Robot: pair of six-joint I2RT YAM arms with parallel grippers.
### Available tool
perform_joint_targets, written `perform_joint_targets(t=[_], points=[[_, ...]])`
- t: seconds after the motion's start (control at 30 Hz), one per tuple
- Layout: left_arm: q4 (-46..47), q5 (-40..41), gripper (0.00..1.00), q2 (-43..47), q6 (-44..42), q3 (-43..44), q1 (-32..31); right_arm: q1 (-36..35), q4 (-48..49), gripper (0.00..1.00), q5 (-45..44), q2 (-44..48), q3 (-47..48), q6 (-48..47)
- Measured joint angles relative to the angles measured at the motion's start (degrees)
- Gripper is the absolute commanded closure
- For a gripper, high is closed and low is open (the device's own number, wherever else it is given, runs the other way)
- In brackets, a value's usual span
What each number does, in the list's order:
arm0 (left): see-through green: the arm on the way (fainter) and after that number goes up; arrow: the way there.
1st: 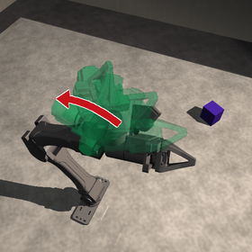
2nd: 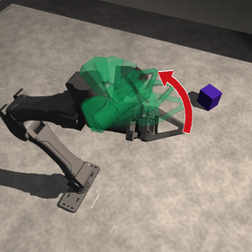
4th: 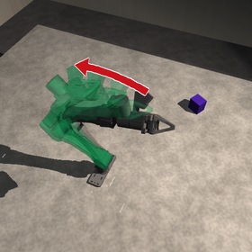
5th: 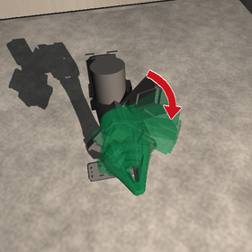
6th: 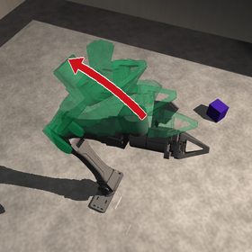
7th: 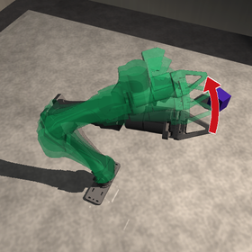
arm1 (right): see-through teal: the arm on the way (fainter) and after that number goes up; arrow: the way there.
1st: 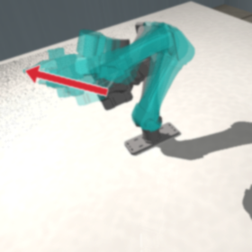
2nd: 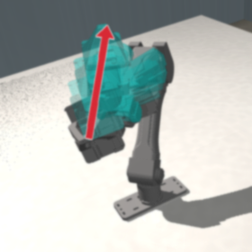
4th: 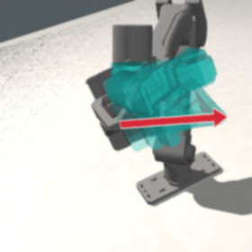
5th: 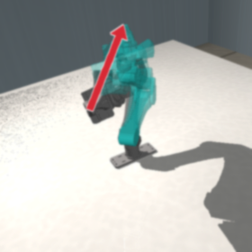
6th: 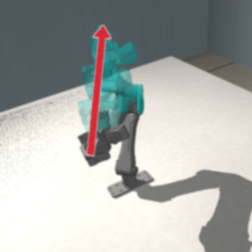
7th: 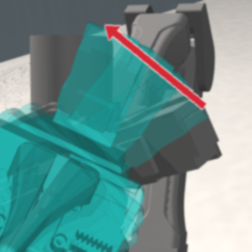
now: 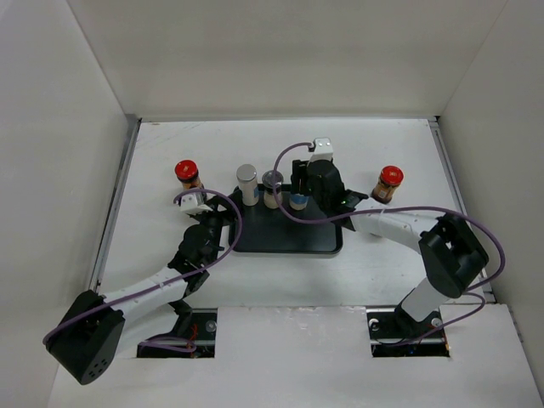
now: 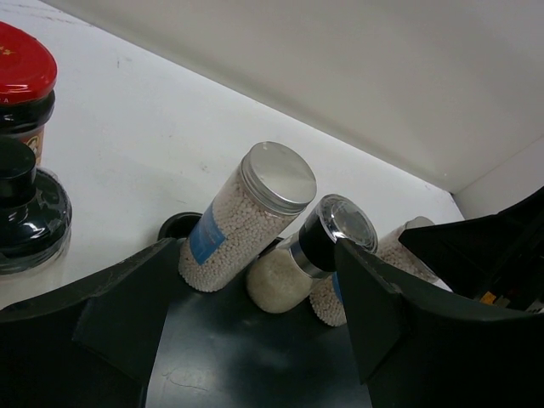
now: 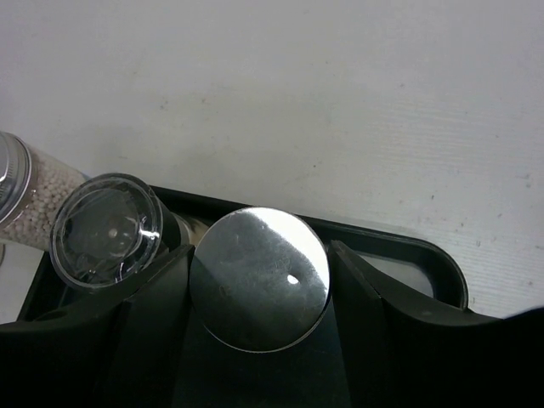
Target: Organize the condiment bottles
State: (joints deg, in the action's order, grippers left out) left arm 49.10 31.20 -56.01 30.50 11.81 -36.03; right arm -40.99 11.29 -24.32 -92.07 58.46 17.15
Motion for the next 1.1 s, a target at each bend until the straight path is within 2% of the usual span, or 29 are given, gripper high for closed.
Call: perform_joint_targets(t=[0.1,0.13,0.23,0.43,0.57,0.6,0.67,0.77,0.8,0.83,0.9,1.0,1.03,1.1], points=[[0.0,0.0,0.27,0.07,0.0,0.0,-0.17,-0.11,1.14,0.48,-0.94,-0.57,0.0,-0.92],[0.02,0.02,0.27,0.11,0.0,0.0,-0.26,-0.26,1.46,0.44,-1.46,-0.76,0.0,-1.2],[0.02,-0.02,0.27,0.17,0.0,0.0,-0.33,-0.76,2.56,0.25,-2.4,-1.4,0.07,-2.27],[0.07,-0.02,0.27,0.76,0.0,0.0,-0.35,-1.53,3.67,0.14,-4.07,-1.62,0.52,-3.08],[0.07,-0.02,0.27,0.74,0.0,0.0,-0.39,-1.42,3.17,0.12,-4.72,1.07,0.22,-3.23],[0.09,-0.02,0.27,0.68,0.0,0.0,-0.35,-1.03,3.21,0.13,-4.76,2.86,-0.28,-3.17],[0.07,-0.02,0.27,0.44,0.02,0.0,-0.37,0.0,3.37,0.25,-4.83,7.21,-1.79,-2.69],[0.11,0.0,0.27,0.39,0.02,0.0,-0.79,3.89,3.8,0.62,-5.7,13.73,-4.63,-1.79],[0.15,-0.02,0.27,0.35,0.02,0.0,-0.87,5.88,3.87,0.68,-6.6,15.61,-5.62,-0.98],[0.15,-0.09,0.27,0.31,0.04,0.0,-0.9,7.85,3.74,0.68,-7.76,17.03,-6.49,-0.5],[0.13,-0.2,0.27,0.24,0.17,-0.02,-1.14,12.44,2.93,0.61,-10.21,18.6,-7.58,0.31],[0.28,-0.22,0.27,0.17,0.42,0.0,-2.1,20.35,0.79,0.19,-12.79,17.55,-7.5,0.55],[0.52,-0.26,0.27,-0.09,0.42,0.0,-2.4,22.84,-0.2,0.11,-13.22,16.68,-7.43,0.55],[1.03,-0.48,0.27,-1.03,0.5,0.0,-2.86,27.19,-3.21,0.01,-13.99,14.47,-6.82,0.42]])
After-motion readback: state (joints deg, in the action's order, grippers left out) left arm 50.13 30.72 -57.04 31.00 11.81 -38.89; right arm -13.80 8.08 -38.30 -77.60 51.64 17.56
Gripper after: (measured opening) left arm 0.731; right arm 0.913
